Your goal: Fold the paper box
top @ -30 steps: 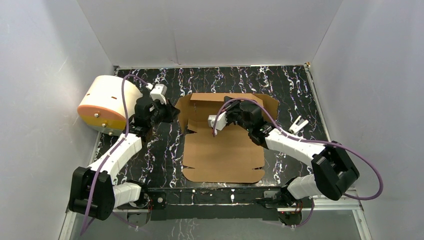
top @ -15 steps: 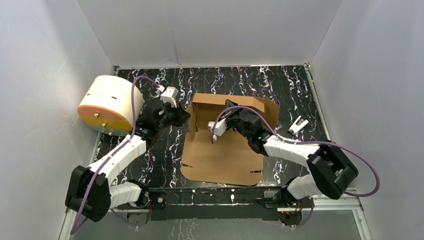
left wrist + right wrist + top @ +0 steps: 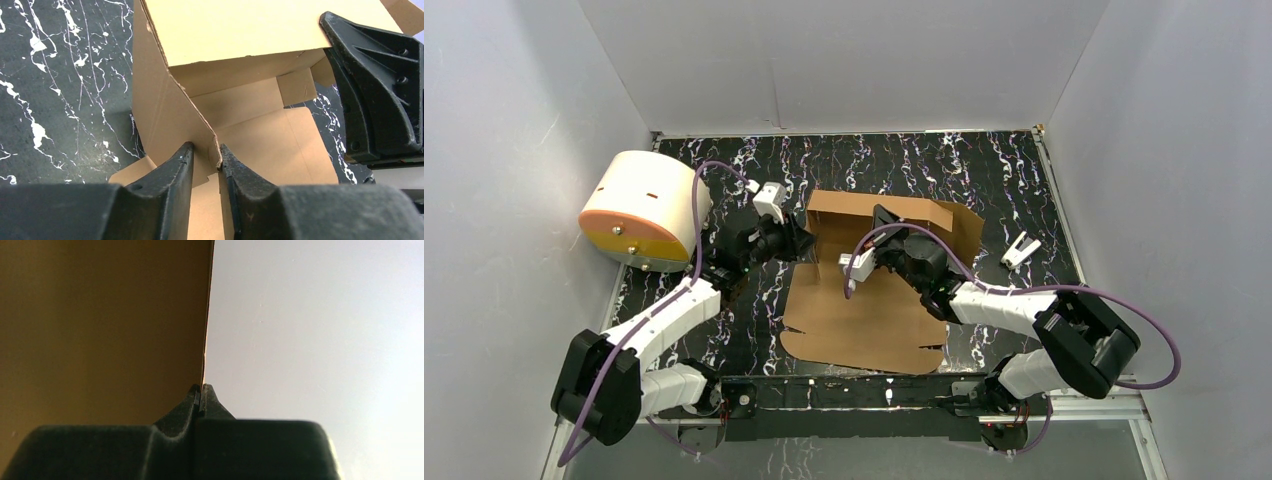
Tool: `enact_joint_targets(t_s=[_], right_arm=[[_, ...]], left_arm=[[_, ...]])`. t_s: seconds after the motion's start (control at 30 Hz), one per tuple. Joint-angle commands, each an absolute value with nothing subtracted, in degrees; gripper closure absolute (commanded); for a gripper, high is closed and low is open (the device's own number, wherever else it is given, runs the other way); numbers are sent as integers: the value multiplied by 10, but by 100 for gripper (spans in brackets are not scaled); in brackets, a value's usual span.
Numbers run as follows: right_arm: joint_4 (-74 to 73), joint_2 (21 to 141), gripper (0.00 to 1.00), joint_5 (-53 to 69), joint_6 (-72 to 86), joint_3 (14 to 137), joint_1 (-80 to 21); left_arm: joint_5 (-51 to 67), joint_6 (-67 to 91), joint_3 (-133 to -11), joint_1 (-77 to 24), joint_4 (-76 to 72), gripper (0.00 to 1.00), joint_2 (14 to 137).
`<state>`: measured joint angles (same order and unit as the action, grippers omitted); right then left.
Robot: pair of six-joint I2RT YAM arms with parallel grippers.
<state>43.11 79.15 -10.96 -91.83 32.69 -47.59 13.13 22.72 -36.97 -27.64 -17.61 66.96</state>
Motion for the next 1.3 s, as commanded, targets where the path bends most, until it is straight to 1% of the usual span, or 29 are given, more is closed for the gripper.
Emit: enact_joint_targets(t_s=[0.0,0.2,0.3,0.47,0.6,0.7,0.77,0.9,1.0,1.13,1.27], right_arm=[[460,787,100,-65,-923,307,-492],[456,776,100,-74,-923,299,-492],[449,773,100,-78,-926,303,-492],[435,771,100,-80,-919,307,-492],[429,775,100,-80,-917,309,-492],[427,776,100,-79,-913,311,-492],[425,775,100,-77,-912,312,-492],[417,775,100,-76,-910,317,-492],[407,772,100,-69,-907,317,-492],[403,769,100,-63,-903,320,-492],[390,772,100,-62,-904,325,-492]], left_arm=[[123,224,-347,-281,-191,76,664],[145,225,-329,-281,-218,63,636],[133,216,-337,-281,-195,55,605],[84,186,-368,-280,-130,46,533],[29,161,-368,-277,-115,44,480],[-45,153,-351,-269,-124,43,452],[-53,154,-343,-254,-132,43,452],[-4,188,-321,-202,-159,43,496],[38,214,-286,-174,-206,42,512],[69,220,-261,-159,-249,38,543],[107,210,-247,-157,-293,37,596]])
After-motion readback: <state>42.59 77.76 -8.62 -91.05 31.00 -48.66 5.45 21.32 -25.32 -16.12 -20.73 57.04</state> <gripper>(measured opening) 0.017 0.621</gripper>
